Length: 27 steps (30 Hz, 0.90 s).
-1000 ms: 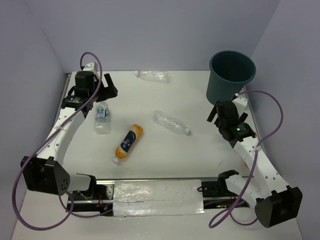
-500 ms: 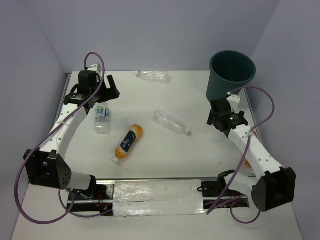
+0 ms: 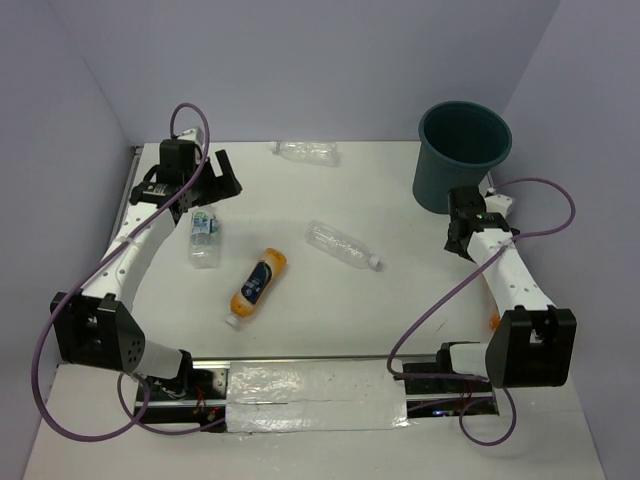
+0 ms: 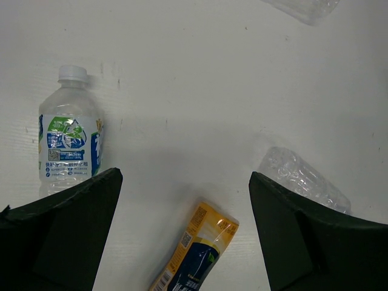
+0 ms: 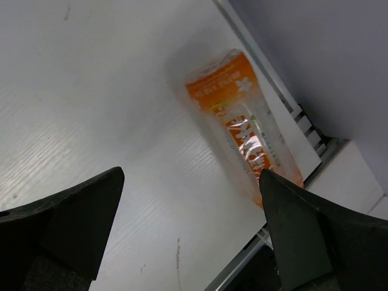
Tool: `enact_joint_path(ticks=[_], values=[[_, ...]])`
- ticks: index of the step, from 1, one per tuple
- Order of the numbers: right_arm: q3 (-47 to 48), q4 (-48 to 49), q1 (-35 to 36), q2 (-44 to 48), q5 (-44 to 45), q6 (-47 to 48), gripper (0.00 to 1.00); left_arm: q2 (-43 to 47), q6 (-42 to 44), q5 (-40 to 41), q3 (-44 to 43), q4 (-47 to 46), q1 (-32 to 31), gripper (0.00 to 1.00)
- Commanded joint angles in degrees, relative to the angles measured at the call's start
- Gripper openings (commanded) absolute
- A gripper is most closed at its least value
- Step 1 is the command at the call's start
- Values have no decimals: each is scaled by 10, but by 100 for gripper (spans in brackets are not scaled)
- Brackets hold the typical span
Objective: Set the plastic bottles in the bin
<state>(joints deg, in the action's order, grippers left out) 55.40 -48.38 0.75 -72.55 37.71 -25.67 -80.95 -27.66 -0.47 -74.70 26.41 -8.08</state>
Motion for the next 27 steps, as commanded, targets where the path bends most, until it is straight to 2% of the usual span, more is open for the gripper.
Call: enact_joint_path(ticks=[1,2,5,10,17,27], values=[[0,10,-27,-3,65,0,100,-8,-13,-16,-23,2,-2,99],[-21,21,-29,0,94,7,100,-9,-12,-14,-24,8,-2,99],[-23,37,-51,5,109,14,100,-6,-20,-15,-19,13,-2,99],[-42,81,-65,10,149,48,100,2,-38,-54,4,1,-2,99],[-36,87,-68,-53,173,61,100,-20,-32,-50,-30,30,-2,99],[-29,87,-68,-126,163,85,100,-26,-37,-38,-28,39,-2,99]])
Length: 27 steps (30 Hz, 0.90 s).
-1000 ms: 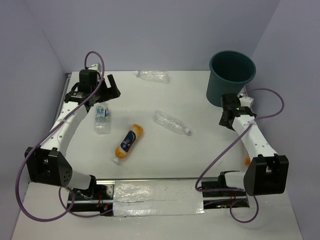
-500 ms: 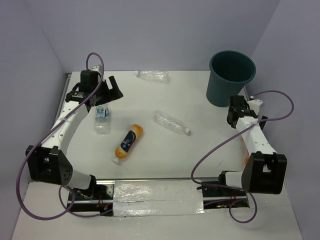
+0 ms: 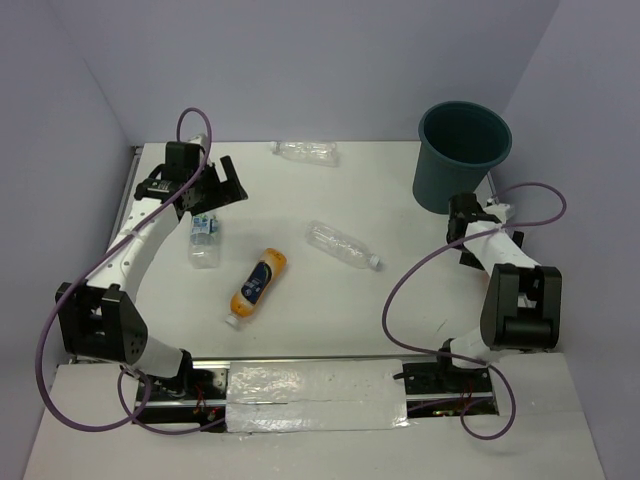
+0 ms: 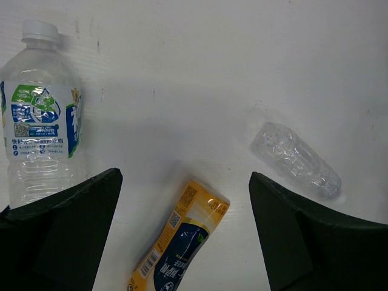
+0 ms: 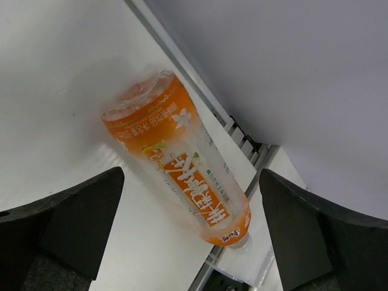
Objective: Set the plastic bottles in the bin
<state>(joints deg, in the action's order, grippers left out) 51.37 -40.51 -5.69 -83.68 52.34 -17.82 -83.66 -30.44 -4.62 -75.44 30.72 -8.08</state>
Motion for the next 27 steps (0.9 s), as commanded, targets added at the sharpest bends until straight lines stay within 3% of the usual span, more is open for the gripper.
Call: enact_joint_path(ticks=[1,11,27], values=[[11,8,-4,-19,16,9,100,2,-10,4,-19,-6,-2,99],[-24,65,-34,-13,-76,117,100,8,-1,12,-13,-6,-2,99],[-16,83,-62,-68,-116,147,100,12,-11,6,-2,-27,-2,99]])
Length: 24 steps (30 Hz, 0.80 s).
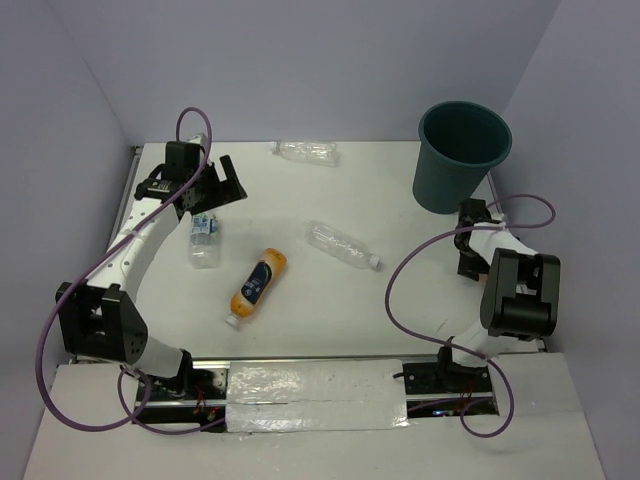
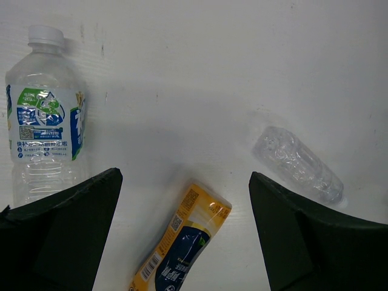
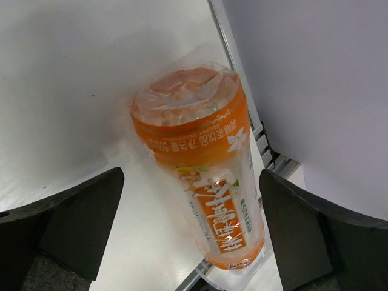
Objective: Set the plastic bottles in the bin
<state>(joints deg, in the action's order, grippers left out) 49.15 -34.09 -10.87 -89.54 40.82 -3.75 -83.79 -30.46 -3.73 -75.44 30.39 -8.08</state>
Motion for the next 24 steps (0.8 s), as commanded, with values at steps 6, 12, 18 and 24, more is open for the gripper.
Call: enact_joint_path(ticks=[6,12,18,24], values=[[13,29,-46,-6,-2,-2,100,7,-8,-10,-2,-26,-2,99],[27,30,-67,-34,-11,-8,100,-4,-14,-16,-1,-34,-3,99],[33,31,-69,-56,-23,-5,99,-10,-12,-9,0,-31,-2,99],[46,24,-68,-76,-1,-22,84,-17,-9,-4,-9,-26,-2,99]])
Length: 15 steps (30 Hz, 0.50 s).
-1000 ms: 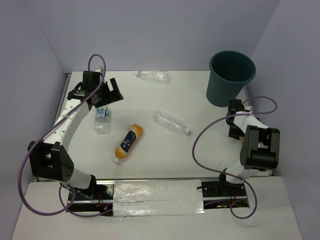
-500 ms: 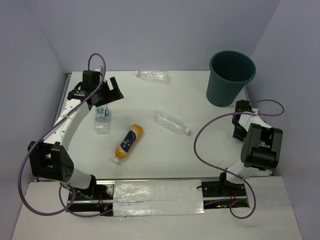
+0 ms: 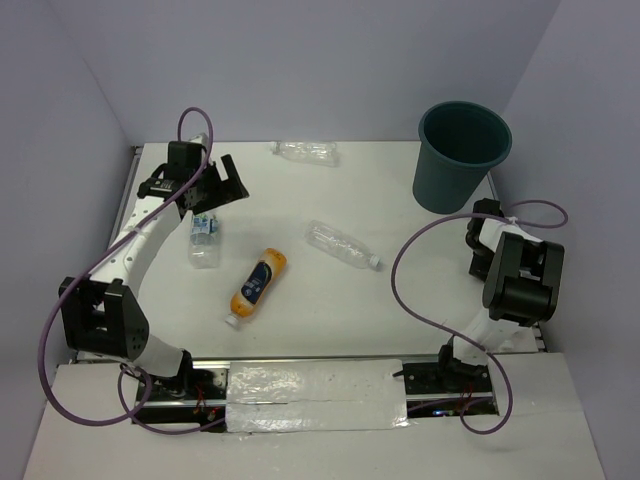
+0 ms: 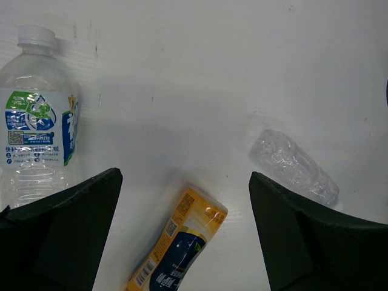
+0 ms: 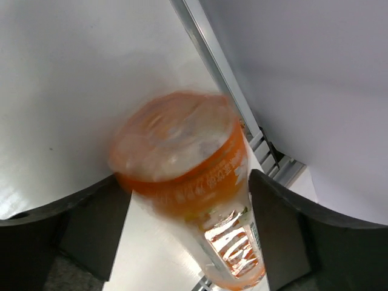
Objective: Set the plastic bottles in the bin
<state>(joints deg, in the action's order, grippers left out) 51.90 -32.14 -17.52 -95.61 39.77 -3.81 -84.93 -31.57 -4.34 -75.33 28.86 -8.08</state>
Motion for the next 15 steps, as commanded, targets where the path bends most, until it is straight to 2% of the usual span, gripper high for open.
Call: enact_joint_path(ticks=[1,4,5,8,15], values=[[18,3,-2,-16,12,-22,82,-7,2,2,-10,-11,-2,99],[16,6,-1,-11,14,-23,68,-4,6,-3,-10,-14,-2,99],[16,7,-1,-7,15,-24,57,-3,7,-3,-10,-14,-2,99],[16,6,1,0,15,-28,41,2,7,6,-8,-14,-2,99],[34,-22,23,67,6,-42,41,-2,5,1,-18,-9,-3,99]])
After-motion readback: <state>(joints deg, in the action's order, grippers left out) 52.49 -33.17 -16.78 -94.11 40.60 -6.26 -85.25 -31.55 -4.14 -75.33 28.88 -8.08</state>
